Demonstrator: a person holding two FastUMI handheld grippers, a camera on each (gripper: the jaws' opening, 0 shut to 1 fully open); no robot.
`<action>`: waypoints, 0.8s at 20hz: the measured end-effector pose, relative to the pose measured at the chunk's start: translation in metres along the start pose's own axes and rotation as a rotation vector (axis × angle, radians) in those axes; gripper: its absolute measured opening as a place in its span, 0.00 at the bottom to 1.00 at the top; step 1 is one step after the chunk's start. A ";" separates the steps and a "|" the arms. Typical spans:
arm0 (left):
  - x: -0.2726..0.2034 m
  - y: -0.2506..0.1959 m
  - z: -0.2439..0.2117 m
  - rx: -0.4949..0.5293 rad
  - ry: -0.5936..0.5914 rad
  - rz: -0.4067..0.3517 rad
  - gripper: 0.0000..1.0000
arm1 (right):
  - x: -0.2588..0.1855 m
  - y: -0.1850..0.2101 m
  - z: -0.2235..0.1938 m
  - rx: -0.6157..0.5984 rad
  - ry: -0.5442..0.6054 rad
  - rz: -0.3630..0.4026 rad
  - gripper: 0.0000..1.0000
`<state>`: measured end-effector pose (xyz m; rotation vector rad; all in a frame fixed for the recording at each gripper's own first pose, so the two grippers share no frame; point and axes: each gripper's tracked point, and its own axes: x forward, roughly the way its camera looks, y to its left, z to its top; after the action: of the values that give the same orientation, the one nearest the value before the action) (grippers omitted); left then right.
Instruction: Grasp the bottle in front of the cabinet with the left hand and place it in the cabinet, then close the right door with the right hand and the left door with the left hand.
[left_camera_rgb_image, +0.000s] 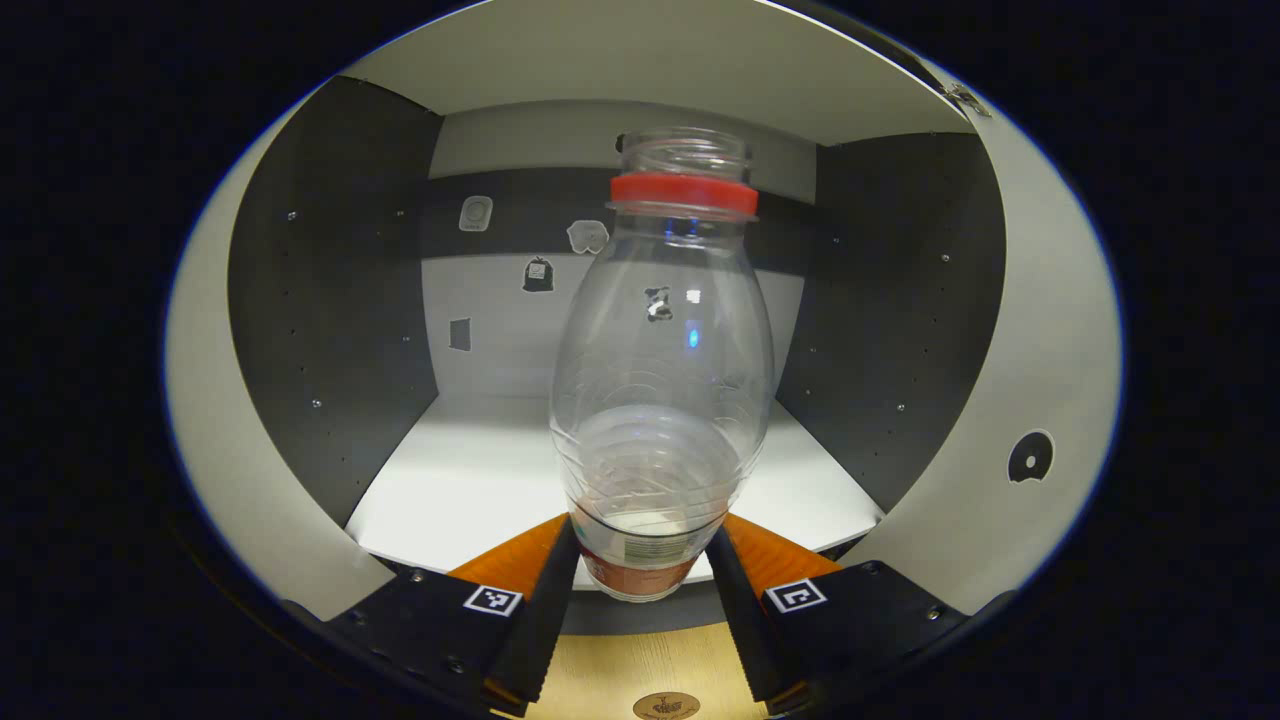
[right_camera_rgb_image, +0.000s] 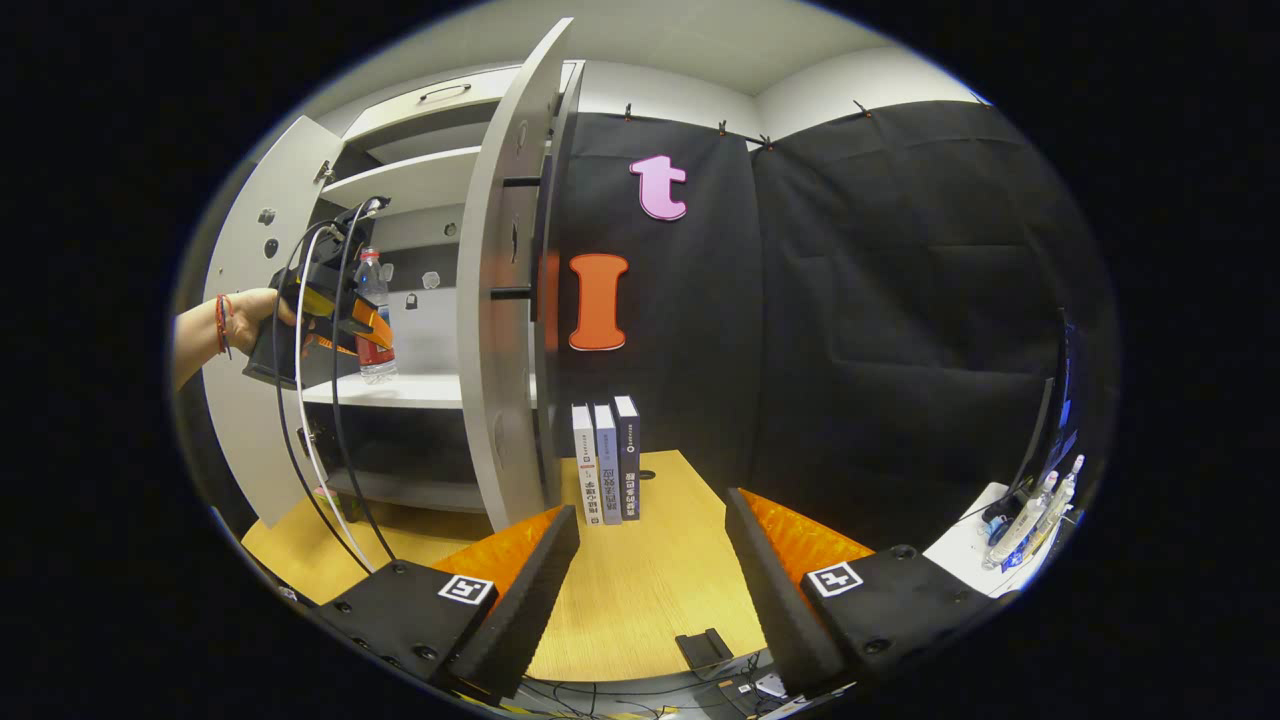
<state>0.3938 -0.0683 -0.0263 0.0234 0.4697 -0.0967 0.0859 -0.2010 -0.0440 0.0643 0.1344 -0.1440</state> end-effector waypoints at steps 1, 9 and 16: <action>0.007 -0.002 -0.002 0.003 0.012 -0.006 0.74 | 0.001 -0.001 -0.001 0.003 0.005 -0.005 0.98; 0.044 -0.012 -0.010 -0.021 0.066 -0.016 0.75 | 0.001 -0.014 -0.008 -0.002 0.019 -0.025 0.98; 0.045 -0.014 -0.009 -0.031 0.066 0.006 0.79 | 0.004 -0.020 -0.015 0.002 0.040 -0.024 0.98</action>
<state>0.4282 -0.0860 -0.0548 -0.0025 0.5366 -0.0824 0.0847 -0.2203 -0.0607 0.0674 0.1748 -0.1673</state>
